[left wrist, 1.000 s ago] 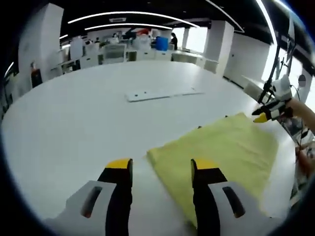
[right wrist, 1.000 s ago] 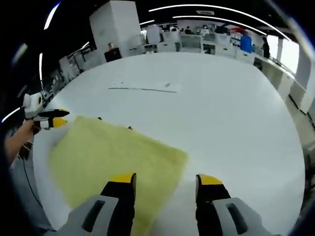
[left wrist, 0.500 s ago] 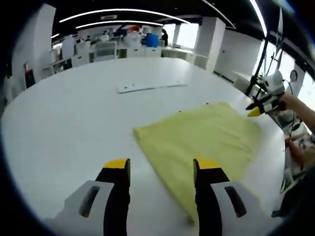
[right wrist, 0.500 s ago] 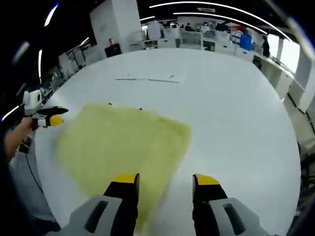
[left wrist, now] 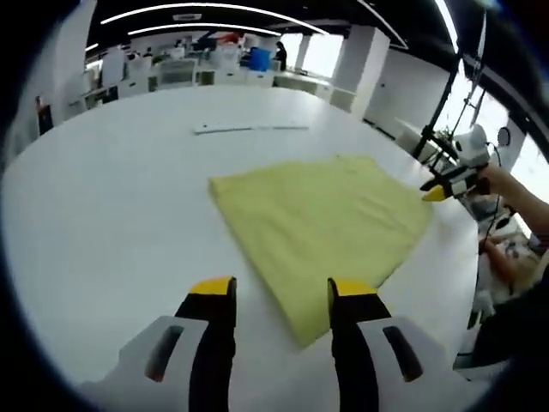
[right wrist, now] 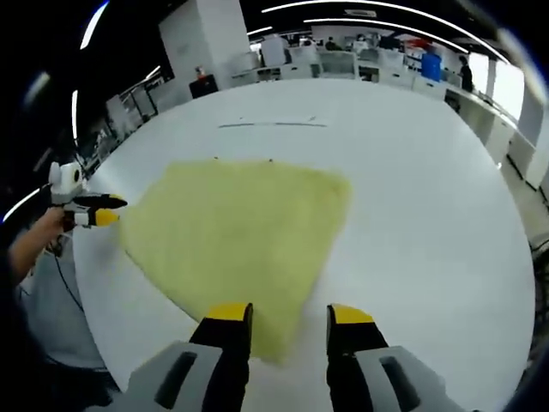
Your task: Fold the garment on the visible template until the final outline fits inside the template.
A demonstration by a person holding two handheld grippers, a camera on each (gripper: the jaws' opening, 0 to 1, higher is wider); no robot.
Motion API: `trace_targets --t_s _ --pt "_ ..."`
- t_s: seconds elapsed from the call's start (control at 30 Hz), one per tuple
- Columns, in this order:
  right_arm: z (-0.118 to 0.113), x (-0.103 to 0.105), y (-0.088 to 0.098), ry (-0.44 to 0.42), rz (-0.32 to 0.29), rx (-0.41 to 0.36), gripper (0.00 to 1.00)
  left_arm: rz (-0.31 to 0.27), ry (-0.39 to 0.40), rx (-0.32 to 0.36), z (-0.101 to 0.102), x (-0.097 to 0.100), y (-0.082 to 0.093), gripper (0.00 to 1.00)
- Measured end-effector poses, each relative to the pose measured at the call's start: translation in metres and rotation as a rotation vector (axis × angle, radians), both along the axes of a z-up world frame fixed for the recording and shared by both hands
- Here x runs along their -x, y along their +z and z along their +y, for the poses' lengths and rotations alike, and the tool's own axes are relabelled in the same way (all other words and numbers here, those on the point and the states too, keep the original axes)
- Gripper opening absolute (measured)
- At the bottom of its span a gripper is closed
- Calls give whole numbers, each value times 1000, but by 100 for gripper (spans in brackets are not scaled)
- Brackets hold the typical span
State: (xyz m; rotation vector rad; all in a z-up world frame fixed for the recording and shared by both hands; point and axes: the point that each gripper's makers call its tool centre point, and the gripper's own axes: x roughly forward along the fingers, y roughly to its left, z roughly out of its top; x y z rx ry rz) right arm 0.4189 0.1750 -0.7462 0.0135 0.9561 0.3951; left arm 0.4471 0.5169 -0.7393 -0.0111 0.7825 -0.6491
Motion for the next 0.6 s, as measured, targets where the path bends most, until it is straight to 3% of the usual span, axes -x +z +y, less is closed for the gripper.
trace_targets --t_s 0.27,0.43,0.6 --pt "2 11 -6 23 -8 22 1 66 35 27 5 12 -18 27" --pt "3 17 -10 8 9 15 0 83 78 51 7 15 -19 21" --pt "3 20 -11 -3 12 15 0 97 66 56 4 21 -20 11"
